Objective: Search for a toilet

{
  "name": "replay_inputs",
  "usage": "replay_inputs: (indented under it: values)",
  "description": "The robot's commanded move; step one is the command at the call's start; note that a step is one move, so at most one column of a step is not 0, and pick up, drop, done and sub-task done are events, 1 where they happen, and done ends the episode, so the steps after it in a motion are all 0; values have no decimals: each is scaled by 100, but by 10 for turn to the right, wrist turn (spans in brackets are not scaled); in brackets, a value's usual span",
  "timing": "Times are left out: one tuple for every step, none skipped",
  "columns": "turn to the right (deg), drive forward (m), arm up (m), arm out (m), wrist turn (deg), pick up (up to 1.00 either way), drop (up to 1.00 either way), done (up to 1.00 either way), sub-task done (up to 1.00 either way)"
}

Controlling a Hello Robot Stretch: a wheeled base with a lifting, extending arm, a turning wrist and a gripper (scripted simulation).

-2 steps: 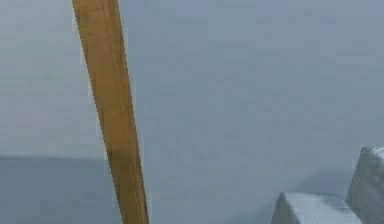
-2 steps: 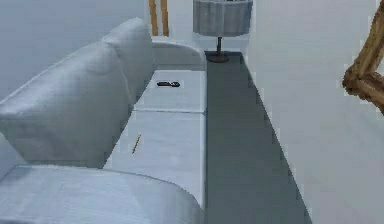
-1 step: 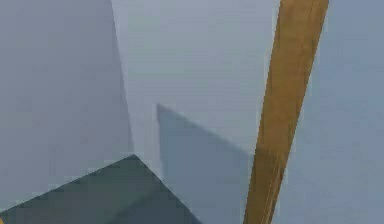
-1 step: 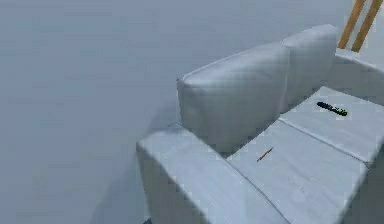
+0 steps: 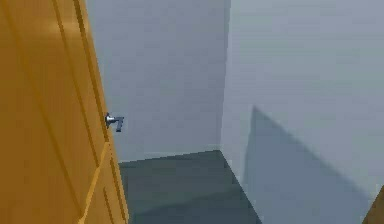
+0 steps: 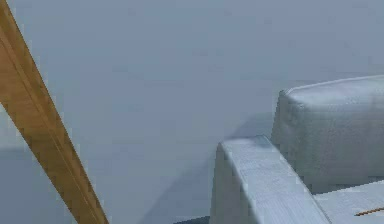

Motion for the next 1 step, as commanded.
replay_inputs:
  values:
    - [-30,0,0,0,0,0,0,0,0]
